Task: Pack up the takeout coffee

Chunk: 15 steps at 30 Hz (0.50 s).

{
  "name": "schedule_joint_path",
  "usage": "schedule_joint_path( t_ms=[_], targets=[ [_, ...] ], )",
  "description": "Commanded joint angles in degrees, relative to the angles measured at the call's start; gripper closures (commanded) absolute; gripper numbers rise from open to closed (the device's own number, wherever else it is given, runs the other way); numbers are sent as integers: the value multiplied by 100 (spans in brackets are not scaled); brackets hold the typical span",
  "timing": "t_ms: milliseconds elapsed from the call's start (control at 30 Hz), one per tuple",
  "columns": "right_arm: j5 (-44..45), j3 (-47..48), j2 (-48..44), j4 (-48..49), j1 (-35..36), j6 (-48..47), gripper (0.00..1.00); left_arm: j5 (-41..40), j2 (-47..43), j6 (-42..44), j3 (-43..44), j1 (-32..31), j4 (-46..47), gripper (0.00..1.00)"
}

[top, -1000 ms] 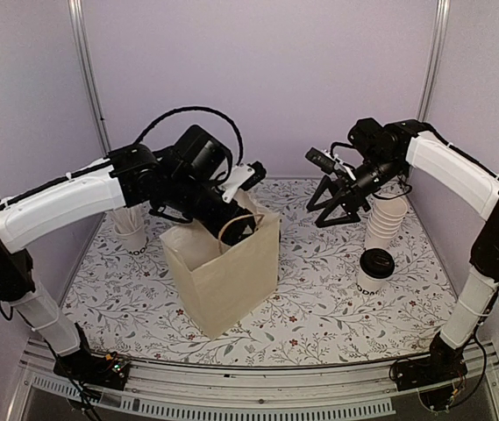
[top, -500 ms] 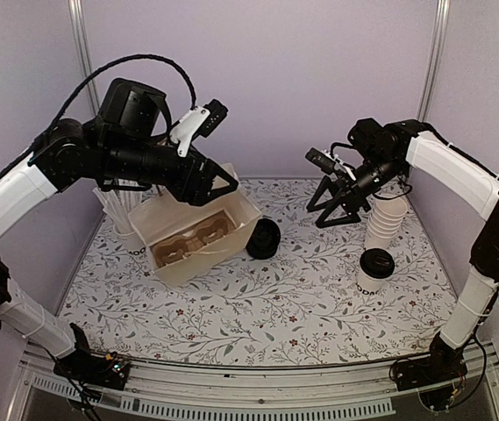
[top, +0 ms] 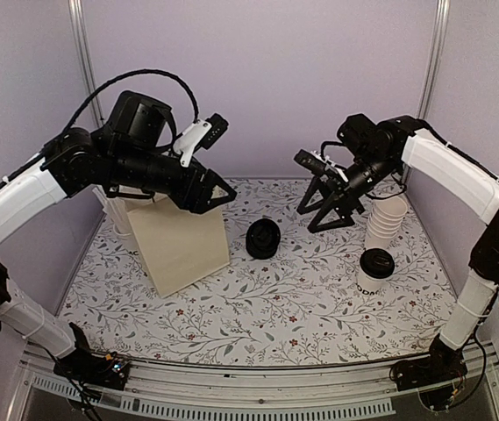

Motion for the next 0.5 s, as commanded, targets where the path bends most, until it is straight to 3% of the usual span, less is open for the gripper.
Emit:
schedule_joint_path(
  t_ms=[0, 200, 300, 467],
  targets=[
    [332, 350, 93, 33, 582, -94, 21, 98, -16, 101, 173, 113, 107, 35],
    [285, 871, 498, -138, 778, -137, 22, -382, -483, 146, 762, 114, -379, 34],
    [306, 1081, 608, -19, 865, -103, 23, -1108, -944, 142, 709, 149, -443, 29],
    [828, 1511, 828, 563, 1078, 333, 24, -1775, -1297, 173, 276, 922, -742, 23]
  ],
)
